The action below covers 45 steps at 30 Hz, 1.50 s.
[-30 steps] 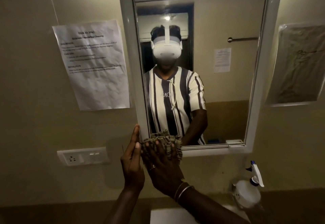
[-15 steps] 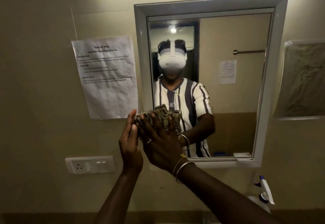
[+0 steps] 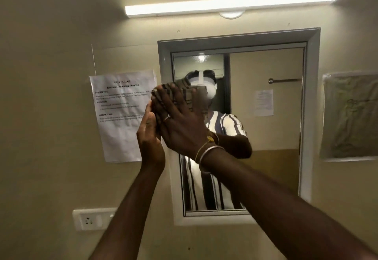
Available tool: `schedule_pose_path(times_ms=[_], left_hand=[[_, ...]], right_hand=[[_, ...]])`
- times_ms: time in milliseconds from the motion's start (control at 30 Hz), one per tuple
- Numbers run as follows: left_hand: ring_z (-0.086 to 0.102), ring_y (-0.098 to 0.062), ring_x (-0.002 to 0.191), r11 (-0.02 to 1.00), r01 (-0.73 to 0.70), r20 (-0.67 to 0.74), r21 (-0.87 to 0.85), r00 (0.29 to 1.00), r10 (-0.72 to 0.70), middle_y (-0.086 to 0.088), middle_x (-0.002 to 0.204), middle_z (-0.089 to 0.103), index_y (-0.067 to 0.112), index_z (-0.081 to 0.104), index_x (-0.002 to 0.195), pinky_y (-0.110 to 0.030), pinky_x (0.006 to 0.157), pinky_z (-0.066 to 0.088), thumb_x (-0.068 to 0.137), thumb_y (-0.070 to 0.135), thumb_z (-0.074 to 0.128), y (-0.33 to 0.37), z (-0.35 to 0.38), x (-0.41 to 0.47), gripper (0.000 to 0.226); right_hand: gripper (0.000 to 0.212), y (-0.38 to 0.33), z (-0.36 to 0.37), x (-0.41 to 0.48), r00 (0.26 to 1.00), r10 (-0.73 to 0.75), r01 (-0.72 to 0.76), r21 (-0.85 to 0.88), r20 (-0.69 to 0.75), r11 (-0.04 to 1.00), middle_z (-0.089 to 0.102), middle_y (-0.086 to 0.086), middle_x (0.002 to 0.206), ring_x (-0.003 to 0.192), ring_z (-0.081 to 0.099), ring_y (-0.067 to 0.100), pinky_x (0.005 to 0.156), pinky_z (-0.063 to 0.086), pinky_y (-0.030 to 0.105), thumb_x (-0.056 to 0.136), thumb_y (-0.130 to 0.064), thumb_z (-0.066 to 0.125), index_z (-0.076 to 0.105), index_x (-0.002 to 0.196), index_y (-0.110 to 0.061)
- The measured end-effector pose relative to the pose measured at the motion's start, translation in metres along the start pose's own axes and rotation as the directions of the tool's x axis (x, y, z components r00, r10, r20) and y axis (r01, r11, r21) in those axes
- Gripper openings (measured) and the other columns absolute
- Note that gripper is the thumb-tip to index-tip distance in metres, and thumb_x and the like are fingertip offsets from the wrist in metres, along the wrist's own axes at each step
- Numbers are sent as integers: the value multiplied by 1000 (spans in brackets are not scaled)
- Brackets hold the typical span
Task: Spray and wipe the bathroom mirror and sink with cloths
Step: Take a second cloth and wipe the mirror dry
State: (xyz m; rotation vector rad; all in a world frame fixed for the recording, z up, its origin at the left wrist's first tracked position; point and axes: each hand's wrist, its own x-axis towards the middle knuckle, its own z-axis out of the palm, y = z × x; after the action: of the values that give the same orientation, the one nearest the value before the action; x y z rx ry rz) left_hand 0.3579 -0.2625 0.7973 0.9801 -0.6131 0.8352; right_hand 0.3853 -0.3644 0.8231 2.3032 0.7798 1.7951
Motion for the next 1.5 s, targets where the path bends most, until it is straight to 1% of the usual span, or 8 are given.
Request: schedule_pose_path(times_ms=[367,533,733,900,1067,1267,1400,1500], left_hand=[[47,-13,144,984,-93,-107,151,988,109,-1,154,52,10,46,152,-46,122,35,106,35,41,0,30,12,53],[45,-7,143,949,-137,-69,285,984,163,-2,157,48,10,42,154,-32,120,38,111,24,35,0,33,5,45],[58,-27,133,946,-137,-27,293,988,152,-7,149,57,23,45,152,-54,109,49,106,48,40,-3,39,14,52],[54,-6,135,891,-193,-31,410,974,225,-6,153,53,19,43,154,-31,112,47,111,32,40,-15,36,19,45],[50,-20,141,908,-181,-37,378,977,210,-4,154,52,20,43,154,-50,116,43,111,40,36,-26,29,19,48],[51,-20,141,899,-170,-83,404,972,221,-6,152,53,19,47,152,-50,117,42,111,38,37,-30,33,13,46],[54,-32,137,989,-45,-87,143,995,57,-11,148,57,33,56,142,-59,115,40,103,51,50,-26,37,13,44],[52,-17,140,924,-142,-96,356,978,188,-4,152,53,25,50,149,-46,117,43,110,36,41,-33,34,8,42]], right_hand=[[60,47,-27,89,995,-59,48,-146,-74,988,23,7,170,158,14,36,120,3,69,103,-45,35,35,159,-24],[60,71,-39,85,993,-101,89,-163,-67,983,26,5,169,157,18,33,122,8,66,103,-47,31,33,160,-29],[59,123,-56,64,996,-5,-12,-201,-83,980,18,5,171,159,12,31,124,0,66,107,-48,25,24,163,-30],[59,174,-73,35,993,60,-86,-272,-102,958,18,7,171,159,10,32,122,9,67,106,-46,26,24,163,-29],[61,214,-85,9,984,113,-149,-296,-135,944,14,5,172,160,5,30,121,8,70,106,-46,32,18,164,-30],[66,253,-96,-18,956,228,-276,-308,-183,911,7,2,173,160,0,29,124,-2,64,105,-48,31,9,165,-31],[61,273,-106,-33,940,284,-328,-268,-190,906,12,4,172,160,5,32,125,1,62,106,-45,34,16,164,-33],[60,278,-107,-46,916,355,-392,-234,-185,889,12,5,173,160,4,31,126,6,60,106,-45,32,19,163,-34]])
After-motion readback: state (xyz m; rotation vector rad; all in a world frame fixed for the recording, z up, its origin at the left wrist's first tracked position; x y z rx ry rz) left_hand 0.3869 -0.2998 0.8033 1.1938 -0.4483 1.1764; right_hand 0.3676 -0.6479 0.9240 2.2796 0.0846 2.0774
